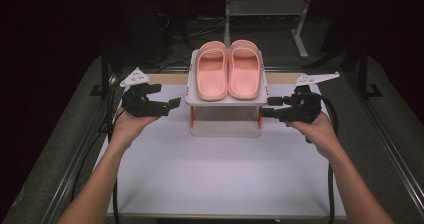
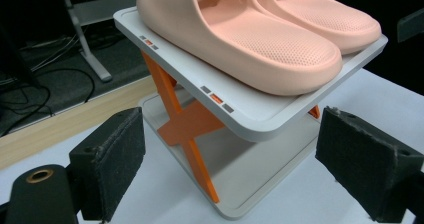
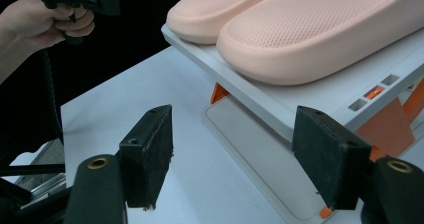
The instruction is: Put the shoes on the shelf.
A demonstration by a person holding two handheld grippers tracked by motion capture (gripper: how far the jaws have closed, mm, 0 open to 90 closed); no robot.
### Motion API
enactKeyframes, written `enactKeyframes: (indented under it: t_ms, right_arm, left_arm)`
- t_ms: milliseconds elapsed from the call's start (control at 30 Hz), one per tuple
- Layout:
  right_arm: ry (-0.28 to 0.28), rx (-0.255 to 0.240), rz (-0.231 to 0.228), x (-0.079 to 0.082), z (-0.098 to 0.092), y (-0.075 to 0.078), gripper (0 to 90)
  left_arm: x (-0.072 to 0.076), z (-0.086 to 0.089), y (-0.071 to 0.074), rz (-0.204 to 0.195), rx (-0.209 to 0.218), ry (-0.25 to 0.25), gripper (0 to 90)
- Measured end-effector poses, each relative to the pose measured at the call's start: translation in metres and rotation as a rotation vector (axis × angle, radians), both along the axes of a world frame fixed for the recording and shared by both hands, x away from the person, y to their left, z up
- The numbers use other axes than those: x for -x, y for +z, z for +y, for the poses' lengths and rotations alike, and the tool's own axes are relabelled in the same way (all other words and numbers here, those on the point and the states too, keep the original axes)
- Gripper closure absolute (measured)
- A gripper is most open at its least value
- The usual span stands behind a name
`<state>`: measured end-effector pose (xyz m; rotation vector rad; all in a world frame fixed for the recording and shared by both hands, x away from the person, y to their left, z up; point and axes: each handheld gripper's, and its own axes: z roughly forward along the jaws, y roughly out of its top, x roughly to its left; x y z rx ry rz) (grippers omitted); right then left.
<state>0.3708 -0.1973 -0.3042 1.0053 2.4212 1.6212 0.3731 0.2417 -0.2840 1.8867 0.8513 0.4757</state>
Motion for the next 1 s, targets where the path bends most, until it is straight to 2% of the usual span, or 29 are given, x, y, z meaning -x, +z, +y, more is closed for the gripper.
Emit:
enactKeyframes:
  t_ms: [633,1000]
  right_arm:
    - [0.003,-0.028,0.039,0.006,-0.007,-0.026,29.1]
    - [-0.006,-0.032,0.048,0.008,-0.009,-0.034,27.4]
  left_arm:
    - [0.009,0.006,-0.017,0.007,-0.011,0.023,10.6]
    - [0.012,0.007,-0.025,0.02,-0.016,0.022,9.9]
